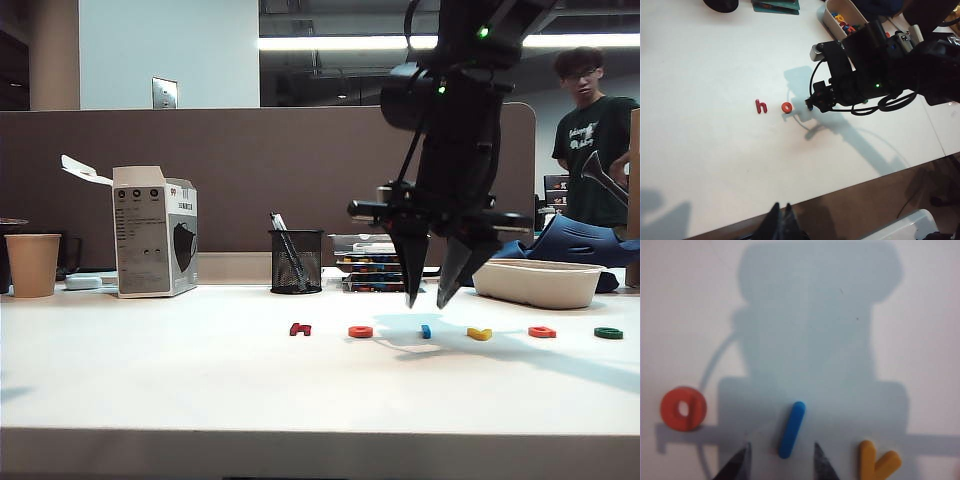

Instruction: Select the appropriate letters from the row of letter magnets placed on the table to arrange into the word "love".

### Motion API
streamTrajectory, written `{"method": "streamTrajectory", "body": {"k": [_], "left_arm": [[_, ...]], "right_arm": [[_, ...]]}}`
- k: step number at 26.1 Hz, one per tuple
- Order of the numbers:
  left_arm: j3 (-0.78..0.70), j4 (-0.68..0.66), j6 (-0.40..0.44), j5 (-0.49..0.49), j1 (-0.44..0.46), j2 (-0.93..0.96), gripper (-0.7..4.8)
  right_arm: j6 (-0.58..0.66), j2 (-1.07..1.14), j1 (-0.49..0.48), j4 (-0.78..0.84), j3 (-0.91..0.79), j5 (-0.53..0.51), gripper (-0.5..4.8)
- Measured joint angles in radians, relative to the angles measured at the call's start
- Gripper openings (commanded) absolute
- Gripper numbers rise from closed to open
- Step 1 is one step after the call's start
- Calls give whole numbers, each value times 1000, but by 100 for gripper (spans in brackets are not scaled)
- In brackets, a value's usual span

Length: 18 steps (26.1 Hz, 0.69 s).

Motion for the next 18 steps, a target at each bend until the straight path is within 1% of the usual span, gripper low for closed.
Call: {"method": "streamTrajectory", "body": {"k": [13,14,15,16,18], "left_arm": [[0,0,5,0,0,0,-5],[0,0,8,0,0,0,-5],[0,0,8,0,0,0,-5],[0,0,8,0,0,0,-5],[0,0,8,0,0,0,-5]], "right_arm": [[5,72,0,15,11,4,148],[5,72,0,12,11,4,142],[6,72,0,8,12,4,121],[6,72,0,8,13,4,79],[6,72,-2,-2,13,10,71]]}}
